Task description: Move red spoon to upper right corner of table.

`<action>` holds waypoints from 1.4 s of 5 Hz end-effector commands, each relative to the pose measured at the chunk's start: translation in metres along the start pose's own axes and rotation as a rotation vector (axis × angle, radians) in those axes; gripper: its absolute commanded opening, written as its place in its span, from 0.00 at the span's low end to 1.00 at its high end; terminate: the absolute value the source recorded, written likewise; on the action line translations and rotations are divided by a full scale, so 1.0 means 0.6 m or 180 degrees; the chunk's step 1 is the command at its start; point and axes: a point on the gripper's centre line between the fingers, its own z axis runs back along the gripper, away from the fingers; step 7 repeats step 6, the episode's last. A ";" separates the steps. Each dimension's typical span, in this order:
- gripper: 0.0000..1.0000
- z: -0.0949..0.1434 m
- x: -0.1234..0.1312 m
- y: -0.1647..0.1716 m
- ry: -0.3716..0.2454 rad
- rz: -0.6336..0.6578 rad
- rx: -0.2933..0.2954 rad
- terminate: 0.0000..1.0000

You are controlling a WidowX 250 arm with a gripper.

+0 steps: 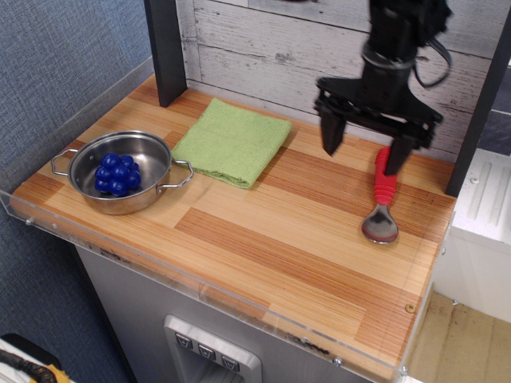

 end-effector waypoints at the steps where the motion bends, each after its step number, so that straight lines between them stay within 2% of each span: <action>1: 1.00 0.045 -0.100 0.076 -0.0085 0.0653 0.0380 0.00; 2: 1.00 0.046 -0.144 0.116 -0.0013 0.1067 0.0443 0.00; 3: 1.00 0.029 -0.189 0.155 -0.0028 0.1457 0.0307 0.00; 5: 1.00 0.029 -0.255 0.204 -0.0024 0.1991 0.0385 0.00; 6: 1.00 0.029 -0.255 0.204 -0.0024 0.1991 0.0385 1.00; 7: 1.00 0.029 -0.255 0.204 -0.0024 0.1991 0.0385 1.00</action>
